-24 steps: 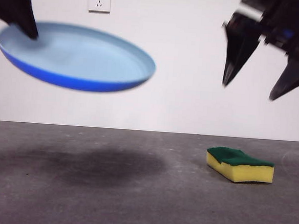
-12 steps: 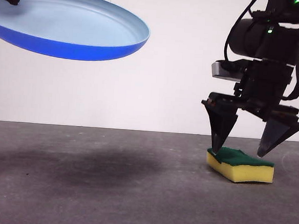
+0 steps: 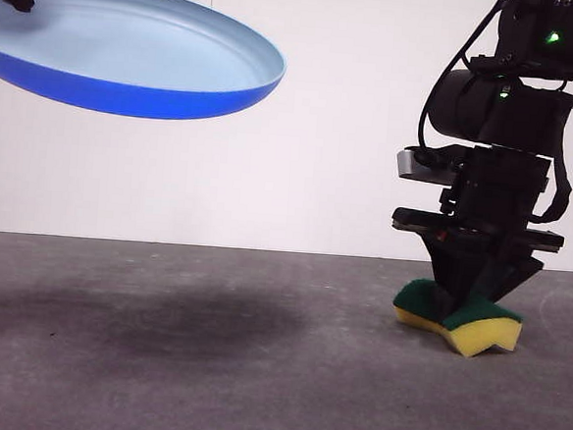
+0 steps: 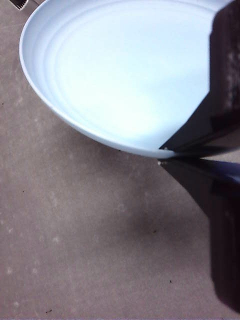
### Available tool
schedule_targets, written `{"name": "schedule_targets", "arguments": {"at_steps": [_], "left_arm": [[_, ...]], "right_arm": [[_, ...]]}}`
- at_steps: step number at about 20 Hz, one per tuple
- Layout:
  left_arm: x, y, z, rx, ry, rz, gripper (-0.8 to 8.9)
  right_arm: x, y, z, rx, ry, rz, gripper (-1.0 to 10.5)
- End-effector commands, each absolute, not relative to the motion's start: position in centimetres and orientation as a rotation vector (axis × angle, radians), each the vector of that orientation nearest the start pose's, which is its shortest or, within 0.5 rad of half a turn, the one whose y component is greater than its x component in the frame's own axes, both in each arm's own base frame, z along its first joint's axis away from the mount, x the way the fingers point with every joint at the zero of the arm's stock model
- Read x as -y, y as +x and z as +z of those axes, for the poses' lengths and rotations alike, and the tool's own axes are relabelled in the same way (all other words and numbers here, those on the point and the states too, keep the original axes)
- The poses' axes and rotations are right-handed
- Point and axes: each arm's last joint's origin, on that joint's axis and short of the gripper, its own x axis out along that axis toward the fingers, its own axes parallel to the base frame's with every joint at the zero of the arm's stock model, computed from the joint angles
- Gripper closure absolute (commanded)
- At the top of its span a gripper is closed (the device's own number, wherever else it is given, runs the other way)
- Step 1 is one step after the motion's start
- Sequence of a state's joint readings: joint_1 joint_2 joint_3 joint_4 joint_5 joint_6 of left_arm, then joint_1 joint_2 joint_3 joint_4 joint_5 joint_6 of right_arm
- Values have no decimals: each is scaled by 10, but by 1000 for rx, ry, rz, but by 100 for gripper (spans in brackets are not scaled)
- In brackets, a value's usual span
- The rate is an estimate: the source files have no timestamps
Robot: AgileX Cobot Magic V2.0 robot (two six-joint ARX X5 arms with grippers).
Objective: Pick up the plate,pick up the cloth,clean the plate with the cloth
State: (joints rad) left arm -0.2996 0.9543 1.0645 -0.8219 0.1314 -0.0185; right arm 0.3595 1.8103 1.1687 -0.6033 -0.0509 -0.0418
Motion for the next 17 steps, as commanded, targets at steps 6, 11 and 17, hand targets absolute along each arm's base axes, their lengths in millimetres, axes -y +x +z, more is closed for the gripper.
{"name": "schedule_targets", "arguments": {"at_steps": [6,11,17], "left_arm": [[67,213,316,-783,95,-307,822],[88,255,279,-866,102,-324,822],[120,274,256,-876,34,-438,822]], "right_arm": [[-122,311,210,-1126,-168,410,962],[-120,279,269,-984,-39,552,963],[-129,238,304,-919,-51,630,963]]}}
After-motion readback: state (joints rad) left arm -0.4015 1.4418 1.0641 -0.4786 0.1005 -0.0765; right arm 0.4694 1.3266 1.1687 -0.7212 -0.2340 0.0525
